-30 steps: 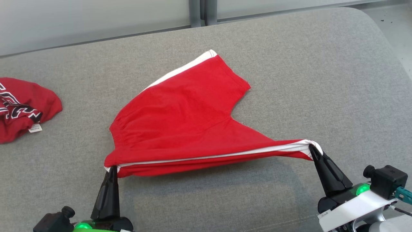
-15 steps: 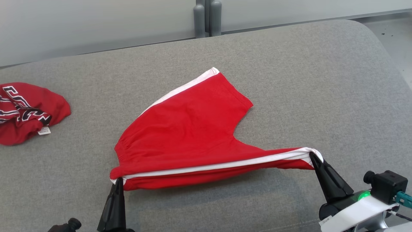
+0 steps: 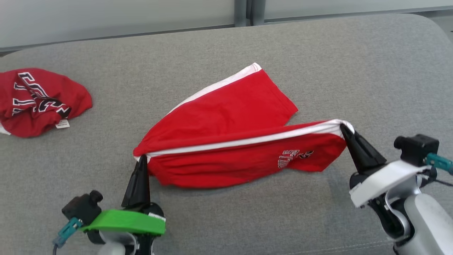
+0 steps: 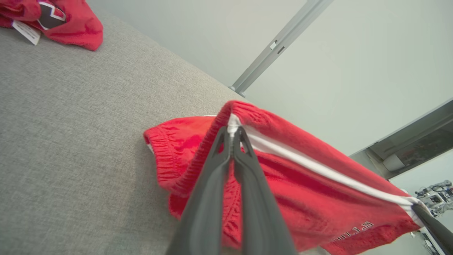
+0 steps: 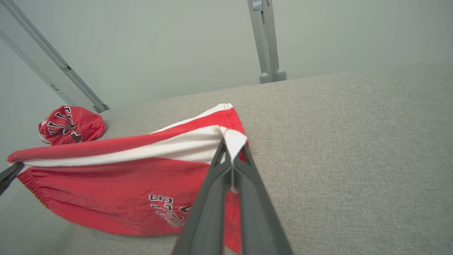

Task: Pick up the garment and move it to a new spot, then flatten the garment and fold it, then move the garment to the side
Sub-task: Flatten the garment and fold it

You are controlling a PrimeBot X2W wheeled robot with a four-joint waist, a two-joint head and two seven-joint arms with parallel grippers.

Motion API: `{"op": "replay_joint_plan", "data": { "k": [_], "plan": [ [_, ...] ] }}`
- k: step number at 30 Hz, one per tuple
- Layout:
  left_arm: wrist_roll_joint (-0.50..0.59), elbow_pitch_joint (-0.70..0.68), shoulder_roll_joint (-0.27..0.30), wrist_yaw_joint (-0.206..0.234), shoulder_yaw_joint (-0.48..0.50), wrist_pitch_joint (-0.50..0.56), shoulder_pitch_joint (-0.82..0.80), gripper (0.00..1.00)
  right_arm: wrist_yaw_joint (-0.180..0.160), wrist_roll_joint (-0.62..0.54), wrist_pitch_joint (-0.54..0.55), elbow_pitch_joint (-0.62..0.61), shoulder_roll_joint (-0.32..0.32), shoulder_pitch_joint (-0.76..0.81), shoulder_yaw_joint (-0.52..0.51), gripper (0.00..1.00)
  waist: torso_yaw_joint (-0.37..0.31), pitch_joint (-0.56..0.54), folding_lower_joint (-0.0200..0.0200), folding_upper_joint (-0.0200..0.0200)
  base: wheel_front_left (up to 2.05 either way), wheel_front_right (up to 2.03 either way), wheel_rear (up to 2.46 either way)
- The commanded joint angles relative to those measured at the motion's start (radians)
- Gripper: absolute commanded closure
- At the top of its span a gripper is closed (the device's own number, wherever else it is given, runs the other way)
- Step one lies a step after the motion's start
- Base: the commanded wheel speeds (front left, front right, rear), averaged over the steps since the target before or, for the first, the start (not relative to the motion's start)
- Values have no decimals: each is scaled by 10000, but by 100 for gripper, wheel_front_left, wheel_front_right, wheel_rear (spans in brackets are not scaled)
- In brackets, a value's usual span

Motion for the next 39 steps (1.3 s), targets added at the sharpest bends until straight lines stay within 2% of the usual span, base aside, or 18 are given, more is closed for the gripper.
{"op": "replay_joint_plan", "data": {
  "k": [1, 13, 14, 15, 25, 35, 37, 39],
  "plan": [
    [-112, 382, -7, 107, -35, -45, -575, 100, -20, 75, 82, 343, -205, -625, 81, 100, 443, 376, 1, -1, 0, 0, 0],
    [-525, 2451, -93, 521, -695, -81, -3124, 100, -19, 775, 876, 3080, -1068, -4744, 1875, 100, 1496, 1581, 1, -1, 0, 0, 0],
    [-525, 2451, -93, 521, -695, -81, -3124, 100, -19, 775, 876, 3080, -1068, -4744, 1875, 100, 1496, 1581, 1, -1, 0, 0, 0],
    [-670, 2668, -103, 606, -907, -84, -3442, 100, -19, 921, 988, 3553, -1125, -5352, 2294, 100, 1610, 1752, 1, -1, 0, 0, 0],
    [-1350, 3125, -101, 1059, -1510, -90, -4561, 100, -17, 1845, 1143, 5916, -1242, -7773, 3786, 100, 2092, 2351, 1, -1, 0, 0, 0],
    [-1868, 3342, -100, 1314, -2297, -82, -4988, 100, -19, 2441, 774, 7667, -997, -9208, 5082, 100, 2281, 2633, 1, -1, 0, 0, 0],
    [-1848, 3340, -100, 1344, -2406, -82, -5056, 100, -17, 2558, 624, 7955, -923, -9399, 5270, 82, 2304, 2657, 1, -1, 0, 0, 0],
    [-1862, 3308, -100, 1378, -2472, -82, -5072, 100, -17, 2616, 492, 8217, -871, -9584, 5467, 74, 2328, 2670, 1, -1, 0, 0, 0]
  ]
}}
